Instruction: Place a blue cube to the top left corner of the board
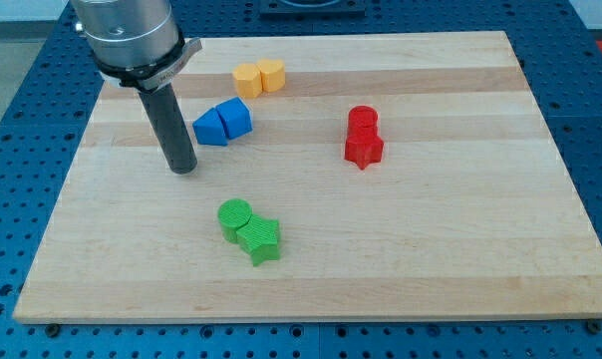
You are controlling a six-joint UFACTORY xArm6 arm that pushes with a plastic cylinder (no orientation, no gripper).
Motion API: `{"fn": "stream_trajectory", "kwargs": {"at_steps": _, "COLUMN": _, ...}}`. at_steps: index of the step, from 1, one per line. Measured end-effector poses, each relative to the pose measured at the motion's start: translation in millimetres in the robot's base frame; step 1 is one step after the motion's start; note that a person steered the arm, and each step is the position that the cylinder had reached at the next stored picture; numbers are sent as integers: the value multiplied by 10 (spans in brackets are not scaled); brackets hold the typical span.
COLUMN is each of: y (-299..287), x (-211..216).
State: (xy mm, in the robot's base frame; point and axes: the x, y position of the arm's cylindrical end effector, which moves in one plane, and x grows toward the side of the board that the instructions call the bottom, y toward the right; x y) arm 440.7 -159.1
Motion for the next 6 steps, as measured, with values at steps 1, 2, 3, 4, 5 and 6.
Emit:
{"fn": "stream_trajectory", "kwargs": {"at_steps": 1, "y": 9, "x": 0}}
{"fn": "stream_trajectory", "kwargs": {"at_steps": 2, "y": 73, "x": 0}}
{"fn": "stream_trajectory", "kwargs": {"at_steps": 3, "y": 380, "x": -32}}
{"fn": "stream_trajectory", "kwargs": {"at_steps": 4, "y": 554, "x": -178}}
{"fn": "stream_trajectory", "kwargs": {"at_steps": 5, "y": 583, "x": -476}}
{"fn": "stream_trajectory", "kwargs": {"at_steps": 6, "y": 525, "x": -721}}
